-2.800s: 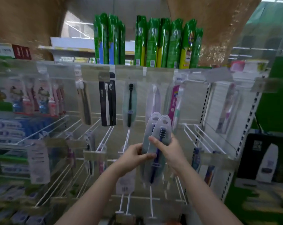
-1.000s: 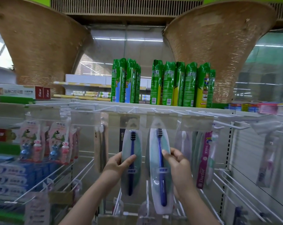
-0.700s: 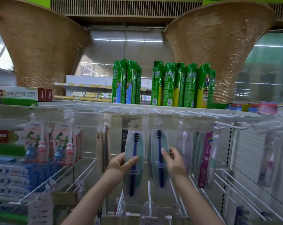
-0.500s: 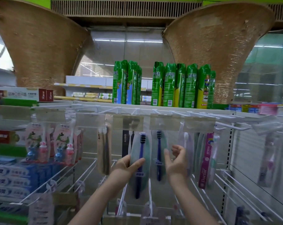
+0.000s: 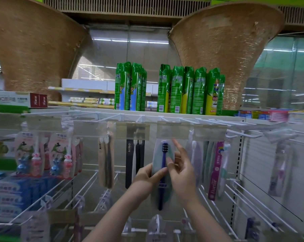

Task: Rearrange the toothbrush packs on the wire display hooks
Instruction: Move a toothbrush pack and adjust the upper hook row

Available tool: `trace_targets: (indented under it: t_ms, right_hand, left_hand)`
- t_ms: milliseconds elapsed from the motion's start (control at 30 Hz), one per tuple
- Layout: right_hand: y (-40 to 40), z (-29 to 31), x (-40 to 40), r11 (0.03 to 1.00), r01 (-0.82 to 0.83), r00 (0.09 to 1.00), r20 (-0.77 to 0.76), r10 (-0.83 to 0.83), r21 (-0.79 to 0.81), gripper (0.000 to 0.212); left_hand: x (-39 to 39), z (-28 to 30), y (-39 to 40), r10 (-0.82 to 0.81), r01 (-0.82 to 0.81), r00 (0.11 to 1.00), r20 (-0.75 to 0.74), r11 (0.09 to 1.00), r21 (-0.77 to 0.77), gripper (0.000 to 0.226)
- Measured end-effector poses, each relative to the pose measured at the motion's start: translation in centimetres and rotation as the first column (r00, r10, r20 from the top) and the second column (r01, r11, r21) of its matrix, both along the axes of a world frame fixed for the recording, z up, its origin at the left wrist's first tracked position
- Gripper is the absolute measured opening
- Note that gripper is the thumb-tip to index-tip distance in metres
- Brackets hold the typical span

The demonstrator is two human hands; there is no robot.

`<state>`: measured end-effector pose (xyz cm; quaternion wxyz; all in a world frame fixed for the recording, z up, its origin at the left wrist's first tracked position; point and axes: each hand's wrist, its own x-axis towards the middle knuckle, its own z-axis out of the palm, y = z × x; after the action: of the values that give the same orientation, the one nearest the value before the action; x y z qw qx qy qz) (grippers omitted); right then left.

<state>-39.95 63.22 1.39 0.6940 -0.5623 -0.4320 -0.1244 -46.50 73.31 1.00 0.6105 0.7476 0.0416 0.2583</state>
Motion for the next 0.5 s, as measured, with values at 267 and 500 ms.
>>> trace_targets:
  t_ms: [267, 500]
  right_hand:
    - [0.2, 0.1, 0.7, 0.993, 0.116, 0.993, 0.015, -0.117, 0.031, 0.048]
    - [1.6, 0.4, 2.2, 0.988, 0.141, 0.988, -0.048, -0.144, -0.070, 0.054]
  left_hand:
    - [0.5, 0.6, -1.1, 0.035, -0.036, 0.999, 0.020, 0.998, 0.048, 0.021]
    - [2.7, 0.4, -0.7, 0.191, -0.186, 0.978, -0.088, 0.981, 0.063, 0.033]
